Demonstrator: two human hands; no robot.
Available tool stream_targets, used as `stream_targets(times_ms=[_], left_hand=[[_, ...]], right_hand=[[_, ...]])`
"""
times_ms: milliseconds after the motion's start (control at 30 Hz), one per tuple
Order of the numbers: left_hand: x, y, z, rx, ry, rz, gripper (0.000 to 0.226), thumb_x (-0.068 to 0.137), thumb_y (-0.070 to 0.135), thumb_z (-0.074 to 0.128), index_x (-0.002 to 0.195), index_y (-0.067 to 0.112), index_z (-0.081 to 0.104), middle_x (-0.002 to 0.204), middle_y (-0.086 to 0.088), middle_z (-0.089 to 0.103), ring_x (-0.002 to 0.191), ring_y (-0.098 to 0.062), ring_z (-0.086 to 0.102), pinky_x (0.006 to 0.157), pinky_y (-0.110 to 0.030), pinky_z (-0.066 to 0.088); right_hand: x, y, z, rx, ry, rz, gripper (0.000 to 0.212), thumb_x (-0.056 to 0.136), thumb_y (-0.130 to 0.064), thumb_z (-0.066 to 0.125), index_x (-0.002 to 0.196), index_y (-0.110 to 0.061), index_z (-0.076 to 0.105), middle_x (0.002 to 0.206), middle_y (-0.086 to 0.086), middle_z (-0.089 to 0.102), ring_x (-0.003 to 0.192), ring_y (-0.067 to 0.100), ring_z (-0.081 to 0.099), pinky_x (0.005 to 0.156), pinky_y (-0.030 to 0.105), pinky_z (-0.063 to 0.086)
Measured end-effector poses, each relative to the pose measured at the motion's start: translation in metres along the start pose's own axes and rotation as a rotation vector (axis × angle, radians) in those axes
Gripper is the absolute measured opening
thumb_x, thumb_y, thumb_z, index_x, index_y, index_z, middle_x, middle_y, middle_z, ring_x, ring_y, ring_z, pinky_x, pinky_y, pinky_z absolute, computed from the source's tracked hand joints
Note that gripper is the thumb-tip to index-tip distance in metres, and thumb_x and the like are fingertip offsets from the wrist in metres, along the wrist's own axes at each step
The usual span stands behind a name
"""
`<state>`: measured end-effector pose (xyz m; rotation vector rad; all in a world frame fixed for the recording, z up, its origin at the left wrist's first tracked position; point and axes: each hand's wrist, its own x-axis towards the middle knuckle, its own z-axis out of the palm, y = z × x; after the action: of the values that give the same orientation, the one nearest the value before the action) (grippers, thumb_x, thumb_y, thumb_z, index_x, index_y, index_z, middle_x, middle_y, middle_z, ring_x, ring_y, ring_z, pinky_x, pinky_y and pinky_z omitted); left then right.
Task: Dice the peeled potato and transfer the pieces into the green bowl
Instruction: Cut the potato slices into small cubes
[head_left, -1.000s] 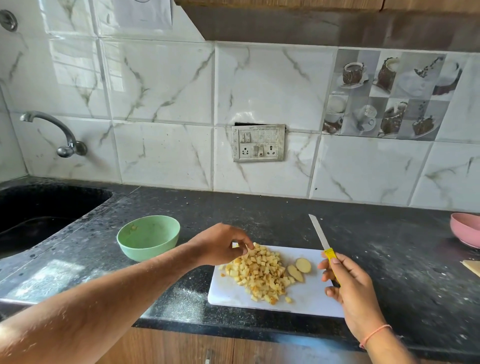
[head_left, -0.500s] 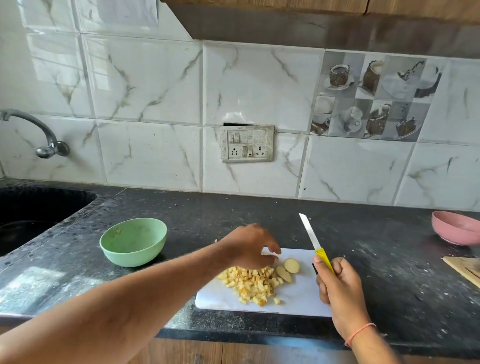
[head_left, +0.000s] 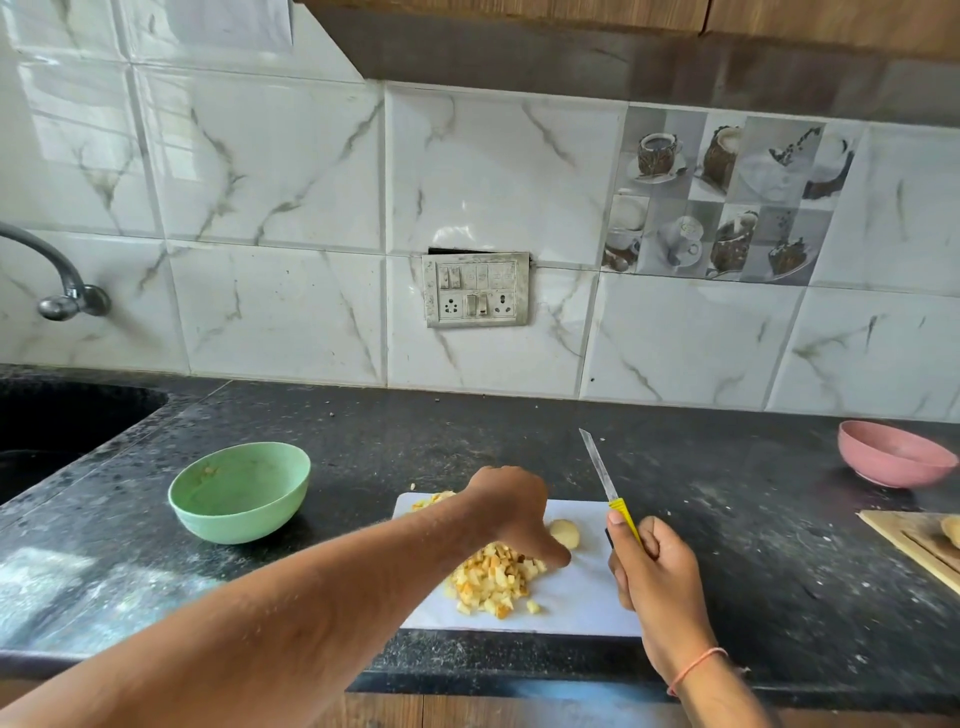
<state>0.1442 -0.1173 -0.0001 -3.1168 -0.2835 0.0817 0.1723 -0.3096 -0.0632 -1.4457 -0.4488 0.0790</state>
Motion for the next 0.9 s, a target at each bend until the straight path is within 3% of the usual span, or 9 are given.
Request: stream_targets(times_ms=[100, 200, 333, 500, 600, 700, 800, 900], left_hand=[[-0.003, -0.007, -0.001, -0.025, 0.000, 0.003, 0.062, 0.075, 0.077, 0.067, 0.092, 0.018, 0.079, 0.079, 0.003, 0.070, 0.077, -0.021, 0.063, 0.061, -0.031, 0.042], [-0.004, -0.015, 0.002, -0.065, -0.039, 0.014, 0.063, 0.073, 0.078, 0.066, 0.093, 0.020, 0.081, 0.084, 0.002, 0.071, 0.084, -0.021, 0.064, 0.067, -0.033, 0.046], [-0.006, -0.026, -0.001, -0.129, 0.033, 0.030, 0.070, 0.065, 0.080, 0.060, 0.099, 0.023, 0.080, 0.097, 0.004, 0.068, 0.094, -0.020, 0.061, 0.077, -0.036, 0.057], [-0.022, -0.046, -0.018, -0.328, 0.208, 0.015, 0.066, 0.073, 0.074, 0.058, 0.089, 0.013, 0.075, 0.094, -0.002, 0.071, 0.079, -0.015, 0.062, 0.074, -0.045, 0.063], [-0.060, -0.083, 0.003, -0.451, 0.361, 0.064, 0.047, 0.086, 0.069, 0.064, 0.095, 0.023, 0.073, 0.103, 0.011, 0.063, 0.094, -0.006, 0.060, 0.085, -0.038, 0.057], [-0.106, -0.123, 0.053, -0.518, 0.452, 0.008, 0.038, 0.080, 0.073, 0.068, 0.096, 0.038, 0.065, 0.112, 0.024, 0.057, 0.111, -0.003, 0.056, 0.097, -0.033, 0.050], [-0.133, -0.141, 0.093, -0.508, 0.497, -0.022, 0.034, 0.079, 0.068, 0.073, 0.094, 0.041, 0.060, 0.115, 0.028, 0.054, 0.114, -0.004, 0.055, 0.097, -0.032, 0.050], [-0.143, -0.138, 0.103, -0.489, 0.505, -0.028, 0.036, 0.077, 0.068, 0.073, 0.095, 0.041, 0.058, 0.114, 0.029, 0.053, 0.110, -0.002, 0.053, 0.095, -0.033, 0.050]], right_hand=[[0.000, 0.000, 0.000, -0.005, -0.002, 0.004, 0.050, 0.099, -0.032, 0.068, 0.074, -0.020, 0.026, 0.060, 0.009, 0.031, 0.055, 0.019, 0.023, 0.046, 0.026, 0.022], [0.000, 0.000, 0.000, -0.011, 0.002, 0.002, 0.051, 0.099, -0.032, 0.068, 0.073, -0.021, 0.025, 0.060, 0.009, 0.031, 0.055, 0.019, 0.023, 0.046, 0.026, 0.022], [0.000, -0.001, 0.000, -0.020, 0.001, 0.003, 0.050, 0.099, -0.033, 0.068, 0.073, -0.020, 0.027, 0.059, 0.009, 0.033, 0.055, 0.019, 0.023, 0.046, 0.027, 0.023], [-0.002, -0.002, 0.000, -0.007, 0.004, 0.015, 0.053, 0.099, -0.031, 0.069, 0.071, -0.021, 0.025, 0.061, 0.009, 0.030, 0.056, 0.019, 0.021, 0.046, 0.025, 0.020], [0.000, -0.001, 0.002, -0.027, -0.013, 0.005, 0.053, 0.098, -0.031, 0.069, 0.073, -0.020, 0.024, 0.060, 0.007, 0.029, 0.056, 0.019, 0.020, 0.046, 0.024, 0.019], [0.000, 0.000, 0.003, -0.067, -0.017, -0.023, 0.052, 0.098, -0.033, 0.069, 0.072, -0.019, 0.026, 0.061, 0.007, 0.030, 0.056, 0.018, 0.021, 0.046, 0.024, 0.020], [0.000, 0.002, 0.004, -0.124, -0.038, -0.058, 0.051, 0.098, -0.035, 0.068, 0.071, -0.020, 0.029, 0.060, 0.005, 0.032, 0.054, 0.016, 0.023, 0.044, 0.024, 0.023], [-0.001, 0.002, 0.006, -0.264, -0.082, -0.113, 0.051, 0.097, -0.046, 0.068, 0.074, -0.017, 0.034, 0.062, 0.002, 0.034, 0.057, 0.017, 0.029, 0.052, 0.029, 0.027]])
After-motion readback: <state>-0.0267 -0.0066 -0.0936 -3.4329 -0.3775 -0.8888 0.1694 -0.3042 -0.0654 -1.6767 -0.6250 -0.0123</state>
